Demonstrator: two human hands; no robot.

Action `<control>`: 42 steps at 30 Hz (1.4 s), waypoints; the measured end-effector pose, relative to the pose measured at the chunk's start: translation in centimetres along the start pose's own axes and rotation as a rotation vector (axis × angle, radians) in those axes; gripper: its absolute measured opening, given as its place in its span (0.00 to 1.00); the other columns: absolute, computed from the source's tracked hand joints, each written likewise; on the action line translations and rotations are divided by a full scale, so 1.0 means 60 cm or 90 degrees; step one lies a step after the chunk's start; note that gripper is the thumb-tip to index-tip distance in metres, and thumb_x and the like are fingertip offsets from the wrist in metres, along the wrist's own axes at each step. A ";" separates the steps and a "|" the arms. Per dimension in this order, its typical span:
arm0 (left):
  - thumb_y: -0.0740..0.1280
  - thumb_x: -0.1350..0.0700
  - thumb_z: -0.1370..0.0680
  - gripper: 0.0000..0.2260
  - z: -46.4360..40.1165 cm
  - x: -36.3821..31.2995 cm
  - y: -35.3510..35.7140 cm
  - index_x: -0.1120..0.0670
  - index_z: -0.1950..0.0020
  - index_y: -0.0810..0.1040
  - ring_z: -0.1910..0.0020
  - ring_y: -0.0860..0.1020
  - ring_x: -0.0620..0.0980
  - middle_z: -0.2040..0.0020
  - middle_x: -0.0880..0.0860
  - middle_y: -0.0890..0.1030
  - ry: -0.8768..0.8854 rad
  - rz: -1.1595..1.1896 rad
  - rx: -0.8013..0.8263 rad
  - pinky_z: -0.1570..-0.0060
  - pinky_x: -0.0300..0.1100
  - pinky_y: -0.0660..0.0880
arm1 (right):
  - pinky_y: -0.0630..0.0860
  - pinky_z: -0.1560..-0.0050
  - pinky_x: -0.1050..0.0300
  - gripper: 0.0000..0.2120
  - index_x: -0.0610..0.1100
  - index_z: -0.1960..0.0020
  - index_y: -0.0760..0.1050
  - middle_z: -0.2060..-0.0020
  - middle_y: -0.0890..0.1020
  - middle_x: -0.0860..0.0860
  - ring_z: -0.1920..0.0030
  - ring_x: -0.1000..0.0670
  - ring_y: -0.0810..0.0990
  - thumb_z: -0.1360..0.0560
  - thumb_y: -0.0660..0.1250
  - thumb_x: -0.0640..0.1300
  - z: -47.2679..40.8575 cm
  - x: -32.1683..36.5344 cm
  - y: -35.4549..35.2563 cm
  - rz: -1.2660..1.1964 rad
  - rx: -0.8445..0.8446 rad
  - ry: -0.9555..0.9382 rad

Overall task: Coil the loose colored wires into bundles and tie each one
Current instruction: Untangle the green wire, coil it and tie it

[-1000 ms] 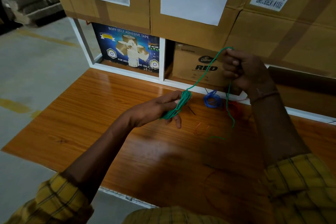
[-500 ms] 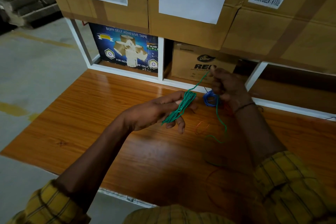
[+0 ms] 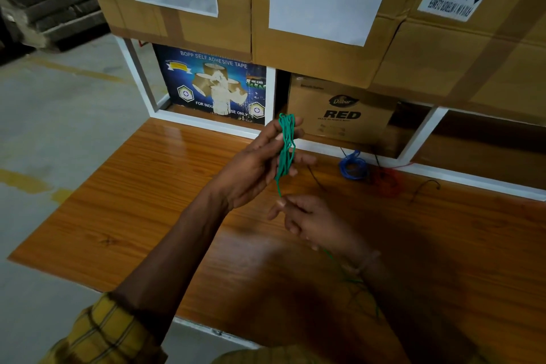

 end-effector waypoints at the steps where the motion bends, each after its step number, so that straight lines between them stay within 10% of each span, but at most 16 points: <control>1: 0.54 0.57 0.11 0.19 -0.003 0.006 -0.010 0.54 0.19 0.66 0.36 0.81 0.61 0.22 0.62 0.67 0.002 -0.011 -0.020 0.51 0.41 0.80 | 0.64 0.80 0.63 0.13 0.46 0.46 0.80 0.72 0.73 0.54 0.77 0.53 0.66 0.15 0.60 0.51 0.012 0.010 0.007 0.045 0.025 0.005; 6: 0.53 0.58 0.11 0.19 -0.005 0.035 -0.053 0.50 0.19 0.66 0.33 0.81 0.61 0.23 0.52 0.70 -0.044 -0.076 -0.108 0.43 0.47 0.79 | 0.74 0.72 0.51 0.07 0.46 0.51 0.77 0.72 0.77 0.53 0.73 0.54 0.74 0.16 0.64 0.47 0.068 0.074 0.011 0.213 0.098 -0.021; 9: 0.53 0.58 0.11 0.19 0.004 0.051 -0.057 0.49 0.20 0.67 0.36 0.83 0.56 0.25 0.49 0.72 -0.086 -0.125 -0.110 0.44 0.47 0.78 | 0.71 0.72 0.65 0.09 0.42 0.51 0.80 0.70 0.77 0.55 0.72 0.59 0.75 0.17 0.66 0.46 0.095 0.140 -0.020 0.270 0.090 -0.066; 22: 0.51 0.58 0.11 0.19 0.051 0.089 0.047 0.54 0.21 0.68 0.48 0.84 0.61 0.25 0.64 0.71 -0.152 -0.111 0.076 0.60 0.40 0.76 | 0.61 0.78 0.60 0.15 0.33 0.51 0.81 0.70 0.70 0.41 0.79 0.54 0.64 0.19 0.69 0.47 0.034 0.164 -0.218 0.117 -0.234 -0.203; 26: 0.51 0.58 0.11 0.20 0.053 0.080 0.090 0.57 0.19 0.64 0.51 0.83 0.60 0.24 0.70 0.67 -0.141 -0.009 0.147 0.62 0.41 0.75 | 0.67 0.73 0.66 0.15 0.37 0.54 0.78 0.67 0.76 0.51 0.74 0.59 0.72 0.25 0.76 0.49 0.017 0.110 -0.254 0.093 -0.285 -0.182; 34: 0.48 0.57 0.11 0.22 0.033 0.064 0.145 0.60 0.16 0.57 0.49 0.85 0.55 0.24 0.68 0.67 -0.051 0.197 0.126 0.59 0.41 0.74 | 0.64 0.77 0.59 0.13 0.41 0.45 0.83 0.69 0.74 0.46 0.77 0.52 0.65 0.17 0.65 0.48 0.044 -0.052 -0.180 -0.168 -0.087 -0.063; 42: 0.52 0.56 0.11 0.20 -0.006 0.095 0.135 0.57 0.18 0.62 0.37 0.82 0.58 0.30 0.64 0.70 0.023 0.289 -0.016 0.52 0.40 0.81 | 0.70 0.79 0.61 0.17 0.38 0.42 0.81 0.72 0.76 0.47 0.81 0.54 0.66 0.14 0.60 0.50 0.112 -0.078 -0.117 -0.058 0.035 0.005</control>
Point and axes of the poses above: each hand's wrist, its own z-axis away from the middle knuckle, its own y-axis out of the palm, x = y × z, the point moved 9 cm from there along -z, towards the middle knuckle
